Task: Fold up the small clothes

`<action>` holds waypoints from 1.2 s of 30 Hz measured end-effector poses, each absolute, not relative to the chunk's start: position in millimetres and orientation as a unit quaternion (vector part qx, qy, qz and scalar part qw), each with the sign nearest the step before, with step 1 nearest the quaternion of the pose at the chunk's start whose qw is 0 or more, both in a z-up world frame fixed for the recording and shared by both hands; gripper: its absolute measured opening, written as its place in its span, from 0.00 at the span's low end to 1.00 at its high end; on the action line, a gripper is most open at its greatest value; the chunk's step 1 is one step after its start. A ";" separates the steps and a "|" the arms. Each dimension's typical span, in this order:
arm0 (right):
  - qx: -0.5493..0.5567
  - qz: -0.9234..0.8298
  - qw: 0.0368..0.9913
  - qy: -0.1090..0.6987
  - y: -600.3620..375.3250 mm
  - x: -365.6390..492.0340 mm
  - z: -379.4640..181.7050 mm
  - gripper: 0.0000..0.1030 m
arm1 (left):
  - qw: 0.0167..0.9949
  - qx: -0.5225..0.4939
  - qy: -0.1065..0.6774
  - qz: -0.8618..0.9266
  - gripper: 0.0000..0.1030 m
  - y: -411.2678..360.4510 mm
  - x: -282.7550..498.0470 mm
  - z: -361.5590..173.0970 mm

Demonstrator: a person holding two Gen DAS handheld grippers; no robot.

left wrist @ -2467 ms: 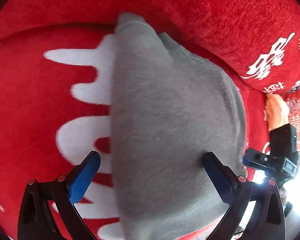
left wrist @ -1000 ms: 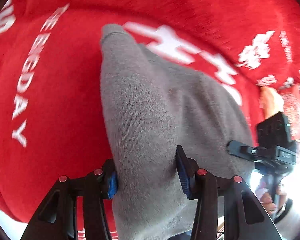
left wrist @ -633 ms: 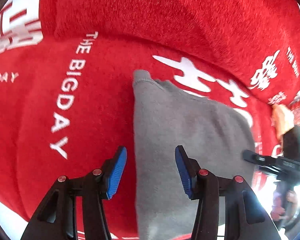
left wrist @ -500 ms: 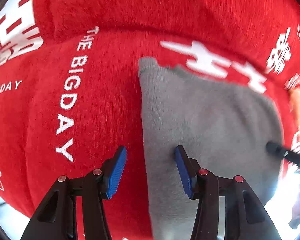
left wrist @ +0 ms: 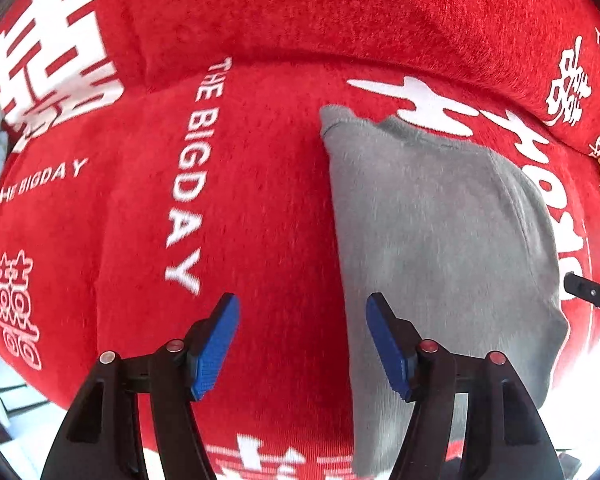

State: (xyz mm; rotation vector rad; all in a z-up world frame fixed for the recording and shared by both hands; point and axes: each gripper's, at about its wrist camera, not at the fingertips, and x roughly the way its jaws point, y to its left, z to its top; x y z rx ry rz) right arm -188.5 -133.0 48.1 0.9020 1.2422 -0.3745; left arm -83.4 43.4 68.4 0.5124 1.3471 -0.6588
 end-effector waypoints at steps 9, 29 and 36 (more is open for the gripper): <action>0.361 -0.128 0.698 0.604 -74.2 -179.7 42.2 0.15 | 0.694 0.260 0.609 -0.282 0.65 56.4 -116.1 54.0; 0.417 -0.169 0.638 0.625 -82.2 -205.6 29.0 0.03 | 0.665 0.253 0.649 -0.269 0.65 65.5 -122.1 60.8; 0.418 -0.168 0.643 0.619 -83.3 -201.8 45.4 0.05 | 0.656 0.256 0.654 -0.277 0.65 59.4 -125.9 72.6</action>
